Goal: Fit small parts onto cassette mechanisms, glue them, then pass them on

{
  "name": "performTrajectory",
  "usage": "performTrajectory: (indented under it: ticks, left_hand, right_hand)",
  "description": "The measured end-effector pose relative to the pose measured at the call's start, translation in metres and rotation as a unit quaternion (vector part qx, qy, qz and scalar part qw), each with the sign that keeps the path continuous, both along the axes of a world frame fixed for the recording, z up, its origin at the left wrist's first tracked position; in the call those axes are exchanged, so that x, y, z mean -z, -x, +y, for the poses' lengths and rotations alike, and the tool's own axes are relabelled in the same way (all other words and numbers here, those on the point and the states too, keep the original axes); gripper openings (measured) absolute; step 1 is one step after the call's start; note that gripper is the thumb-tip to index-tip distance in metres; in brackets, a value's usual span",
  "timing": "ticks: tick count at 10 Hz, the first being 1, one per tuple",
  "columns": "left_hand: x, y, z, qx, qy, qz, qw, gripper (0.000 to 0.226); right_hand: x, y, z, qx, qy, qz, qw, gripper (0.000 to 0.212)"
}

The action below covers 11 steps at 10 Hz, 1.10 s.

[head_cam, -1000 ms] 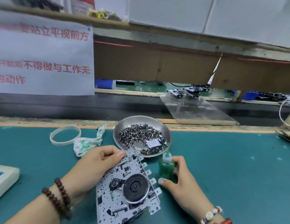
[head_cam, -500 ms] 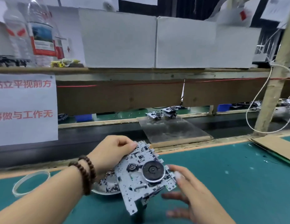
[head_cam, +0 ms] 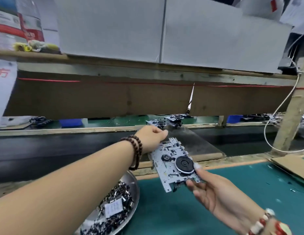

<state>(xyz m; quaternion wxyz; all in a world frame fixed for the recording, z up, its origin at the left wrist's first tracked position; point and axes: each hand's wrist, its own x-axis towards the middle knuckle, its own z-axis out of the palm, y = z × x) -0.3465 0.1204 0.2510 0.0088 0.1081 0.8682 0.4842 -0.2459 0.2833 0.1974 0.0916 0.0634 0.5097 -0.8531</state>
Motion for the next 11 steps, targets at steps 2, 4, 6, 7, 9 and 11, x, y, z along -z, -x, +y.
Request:
performTrajectory:
  ticks: [2,4,6,7,9,11]
  left_hand:
    - [0.036,0.028,-0.007,-0.017,-0.059,-0.144,0.988,0.051]
    - [0.065,0.055,0.004,0.01,-0.129,-0.238,0.963,0.011]
    - [0.072,0.078,0.007,0.024,-0.076,-0.173,0.982,0.049]
    - [0.08,0.084,0.012,0.017,-0.062,-0.177,0.982,0.05]
    - [0.072,0.112,0.019,-0.04,-0.073,-0.144,0.986,0.02]
    - [0.059,0.114,0.007,-0.062,-0.08,-0.059,0.993,0.068]
  right_hand:
    - [0.023,0.093,0.006,0.052,0.002,-0.045,0.998,0.025]
    - [0.031,0.158,-0.002,0.036,-0.11,-0.086,0.99,0.038]
    - [0.03,0.181,0.004,0.037,-0.319,-0.085,0.943,0.021]
    - [0.034,0.186,0.006,0.039,-0.337,-0.081,0.937,0.02]
    - [0.018,0.212,0.01,0.077,-0.191,-0.055,0.977,0.031]
    - [0.012,0.206,0.006,0.111,-0.353,0.022,0.929,0.061]
